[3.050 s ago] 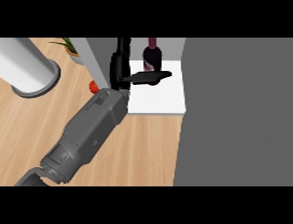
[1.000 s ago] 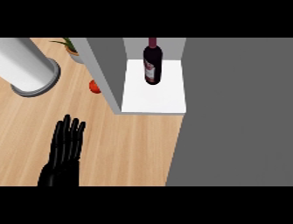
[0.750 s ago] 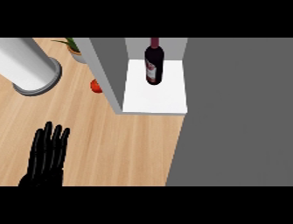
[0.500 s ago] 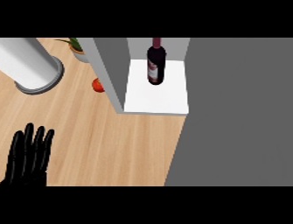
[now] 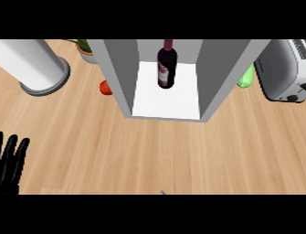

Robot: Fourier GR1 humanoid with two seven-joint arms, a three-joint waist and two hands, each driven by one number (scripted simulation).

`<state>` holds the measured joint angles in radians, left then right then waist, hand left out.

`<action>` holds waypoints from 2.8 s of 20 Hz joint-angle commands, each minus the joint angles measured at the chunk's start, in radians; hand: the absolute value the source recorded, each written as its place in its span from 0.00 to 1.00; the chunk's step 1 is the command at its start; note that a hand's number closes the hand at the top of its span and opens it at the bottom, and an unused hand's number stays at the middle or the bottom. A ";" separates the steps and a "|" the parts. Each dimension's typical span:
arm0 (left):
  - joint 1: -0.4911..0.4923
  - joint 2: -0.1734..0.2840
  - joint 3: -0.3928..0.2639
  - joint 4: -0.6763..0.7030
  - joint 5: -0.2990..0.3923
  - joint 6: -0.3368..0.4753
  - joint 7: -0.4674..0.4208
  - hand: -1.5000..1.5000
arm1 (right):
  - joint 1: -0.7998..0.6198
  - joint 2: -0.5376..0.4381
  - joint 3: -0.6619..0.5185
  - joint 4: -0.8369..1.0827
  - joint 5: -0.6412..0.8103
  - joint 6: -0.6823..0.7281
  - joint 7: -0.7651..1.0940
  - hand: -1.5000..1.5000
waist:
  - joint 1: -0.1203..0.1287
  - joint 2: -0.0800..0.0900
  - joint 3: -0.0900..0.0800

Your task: Pick up the wine, place it into the cabinet and close the cabinet

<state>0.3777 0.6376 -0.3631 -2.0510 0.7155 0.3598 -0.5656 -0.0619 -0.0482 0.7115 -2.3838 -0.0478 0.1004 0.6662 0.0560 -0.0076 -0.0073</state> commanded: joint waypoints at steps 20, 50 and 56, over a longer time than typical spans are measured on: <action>0.070 0.162 0.366 0.055 0.268 -0.329 0.038 0.00 | -1.133 0.048 -0.140 0.907 -0.417 -0.444 -0.124 1.00 | 0.015 0.018 0.004; 0.102 0.182 0.483 0.020 0.349 -0.445 0.110 0.00 | -1.227 -0.086 -0.333 1.661 -0.671 -0.050 -0.521 1.00 | -0.026 0.037 0.006; 0.074 0.186 0.456 -0.021 0.362 -0.408 0.145 0.00 | -1.226 -0.110 -0.338 1.664 -0.699 -0.053 -0.561 1.00 | -0.056 0.043 0.008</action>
<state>0.4677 0.8191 0.1075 -2.0506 1.0702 -0.0581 -0.4397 -1.3426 0.0009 0.4747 -0.8476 -0.7584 0.0962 0.1373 0.0637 -0.0175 -0.0489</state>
